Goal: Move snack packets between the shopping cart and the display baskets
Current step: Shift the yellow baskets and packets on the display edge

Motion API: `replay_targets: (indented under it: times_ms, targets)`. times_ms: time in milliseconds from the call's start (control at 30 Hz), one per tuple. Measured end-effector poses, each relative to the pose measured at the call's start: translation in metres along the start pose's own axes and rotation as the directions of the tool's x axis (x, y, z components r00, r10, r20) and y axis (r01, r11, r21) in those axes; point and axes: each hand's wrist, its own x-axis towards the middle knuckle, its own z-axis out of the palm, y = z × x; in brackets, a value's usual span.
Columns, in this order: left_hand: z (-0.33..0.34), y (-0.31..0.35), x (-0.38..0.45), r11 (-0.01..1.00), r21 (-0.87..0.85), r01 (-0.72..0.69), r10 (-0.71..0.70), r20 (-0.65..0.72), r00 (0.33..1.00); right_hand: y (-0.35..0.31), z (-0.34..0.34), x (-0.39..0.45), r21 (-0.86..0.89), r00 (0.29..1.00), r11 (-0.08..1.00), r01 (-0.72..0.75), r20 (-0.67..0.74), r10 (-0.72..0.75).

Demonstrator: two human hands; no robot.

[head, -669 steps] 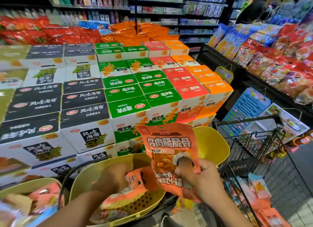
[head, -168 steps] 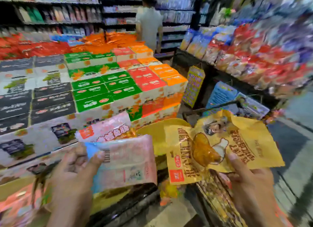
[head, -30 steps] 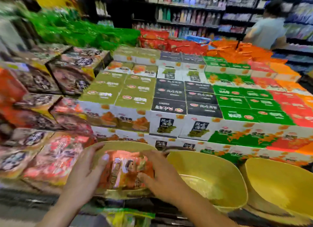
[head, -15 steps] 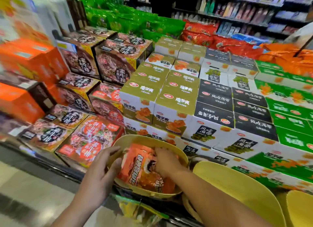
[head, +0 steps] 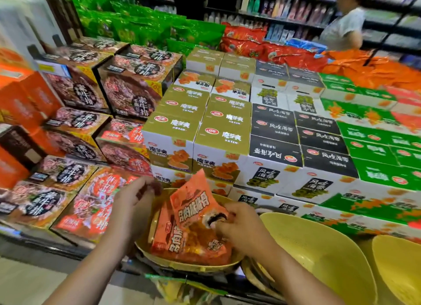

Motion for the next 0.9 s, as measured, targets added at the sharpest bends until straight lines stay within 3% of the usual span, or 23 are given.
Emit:
replay_targets:
  times_ms: [67, 133, 167, 233, 300, 367, 467, 600, 733, 900]
  targets:
    - [0.017, 0.001, 0.009, 0.999, 0.03, -0.022, 0.019, 0.112, 0.994, -0.004, -0.023, -0.025, 0.163, 0.991, 0.987, -0.008, -0.128, 0.029]
    - [0.042, -0.001, 0.015, 0.976, 0.183, -0.119, 0.061, 0.293, 0.954, -0.006, -0.04, -0.046, 0.277, 0.975, 0.961, 0.002, -0.213, 0.06]
    - [0.056, -0.005, 0.017, 0.928, 0.293, -0.23, 0.096, 0.408, 0.908, -0.006, -0.046, -0.055, 0.311, 0.967, 0.95, 0.015, -0.245, 0.065]
    - [0.088, -0.016, 0.016, 0.855, 0.346, -0.385, 0.085, 0.64, 0.763, -0.004, -0.053, -0.07, 0.378, 0.953, 0.925, 0.033, -0.29, 0.085]
    - [0.113, -0.032, 0.016, 0.766, 0.391, -0.51, 0.064, 0.743, 0.666, -0.002, -0.057, -0.081, 0.428, 0.942, 0.902, 0.056, -0.321, 0.094]
    - [0.13, -0.049, 0.018, 0.66, 0.464, -0.591, 0.043, 0.762, 0.646, 0.002, -0.059, -0.09, 0.443, 0.932, 0.892, 0.084, -0.352, 0.087]
    - [0.143, -0.06, 0.018, 0.551, 0.588, -0.592, -0.016, 0.717, 0.697, 0.012, -0.06, -0.1, 0.417, 0.912, 0.901, 0.117, -0.404, 0.069]
    - [0.15, -0.051, 0.014, 0.477, 0.673, -0.566, -0.07, 0.67, 0.739, 0.019, -0.062, -0.11, 0.4, 0.897, 0.905, 0.144, -0.44, 0.051]
    - [0.129, -0.037, 0.022, 0.618, 0.577, -0.535, -0.058, 0.711, 0.701, 0.021, -0.063, -0.114, 0.407, 0.895, 0.898, 0.165, -0.445, 0.038]
    - [0.106, -0.015, 0.024, 0.599, 0.565, -0.568, -0.063, 0.74, 0.67, 0.019, -0.063, -0.121, 0.427, 0.89, 0.878, 0.219, -0.455, -0.001]
